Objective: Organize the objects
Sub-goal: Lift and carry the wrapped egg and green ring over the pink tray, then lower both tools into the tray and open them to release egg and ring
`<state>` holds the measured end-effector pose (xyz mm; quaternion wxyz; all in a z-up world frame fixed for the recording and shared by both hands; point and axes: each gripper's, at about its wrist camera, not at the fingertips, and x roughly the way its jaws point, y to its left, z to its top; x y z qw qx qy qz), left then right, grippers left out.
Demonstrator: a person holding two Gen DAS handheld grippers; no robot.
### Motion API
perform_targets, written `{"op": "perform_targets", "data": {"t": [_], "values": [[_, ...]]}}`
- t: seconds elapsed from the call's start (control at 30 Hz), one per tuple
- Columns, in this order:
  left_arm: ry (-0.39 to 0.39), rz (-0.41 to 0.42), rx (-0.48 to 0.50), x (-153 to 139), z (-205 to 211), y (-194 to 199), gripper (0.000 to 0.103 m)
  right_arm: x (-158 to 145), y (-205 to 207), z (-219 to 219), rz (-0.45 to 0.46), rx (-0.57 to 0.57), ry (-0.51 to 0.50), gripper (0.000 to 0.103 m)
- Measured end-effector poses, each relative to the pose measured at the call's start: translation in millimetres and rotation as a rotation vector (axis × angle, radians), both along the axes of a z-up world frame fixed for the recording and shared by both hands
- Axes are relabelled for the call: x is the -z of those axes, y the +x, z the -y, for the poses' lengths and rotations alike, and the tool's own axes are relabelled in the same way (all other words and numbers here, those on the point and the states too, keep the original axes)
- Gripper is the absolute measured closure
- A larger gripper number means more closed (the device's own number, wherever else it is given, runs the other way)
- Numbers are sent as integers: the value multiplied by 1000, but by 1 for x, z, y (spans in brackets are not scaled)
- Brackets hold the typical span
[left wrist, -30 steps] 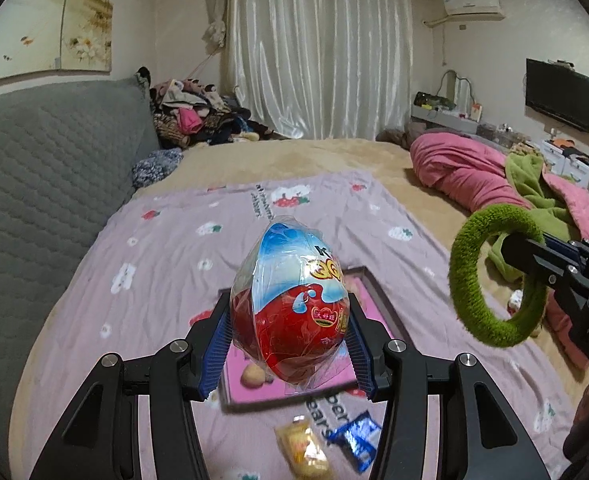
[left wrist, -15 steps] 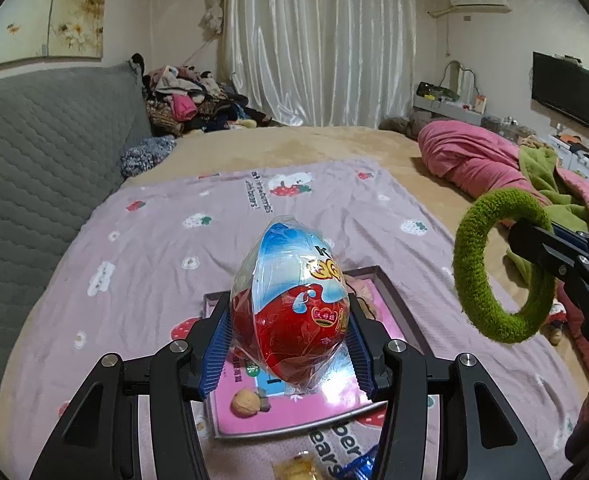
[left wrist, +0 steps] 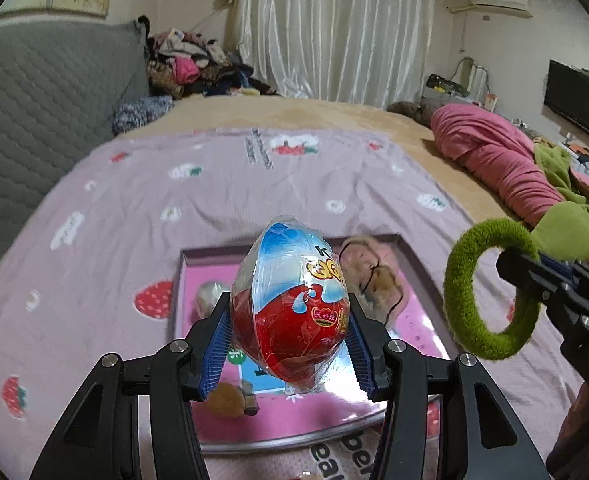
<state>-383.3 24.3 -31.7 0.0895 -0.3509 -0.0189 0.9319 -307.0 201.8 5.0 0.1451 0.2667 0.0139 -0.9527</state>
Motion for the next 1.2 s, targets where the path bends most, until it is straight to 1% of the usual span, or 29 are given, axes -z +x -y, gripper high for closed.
{"op": "perform_targets", "data": {"t": [0.1,0.17,0.23,0.33,0.43,0.5,0.63,0.77,0.87,0.93,1.2], "values": [[1,41,6,28,1,-13,49,24,-12,-3,38,4,-8,88],[1,51,18,39,-2,-20,49,37,-22,-4,56,2,-6,88],[-23,77,28,53,-6,-31,49,48,-29,-6,75,2,7,88],[-15,121,46,68,-9,-39,49,67,-40,-5,140,-8,1,88],[-38,135,56,75,-15,-41,49,77,-45,-2,169,-5,29,88],[-34,150,74,80,-19,-43,49,82,-45,2,186,-5,45,88],[-49,161,71,84,-21,-45,49,84,-43,5,187,4,80,88],[-51,180,75,88,-20,-47,49,87,-47,5,203,9,97,88],[-60,194,75,92,-19,-48,49,93,-50,6,220,25,130,88],[-55,201,78,94,-19,-48,49,97,-53,5,240,24,126,88],[-71,220,94,100,-23,-50,49,103,-55,5,256,25,138,88]]}}
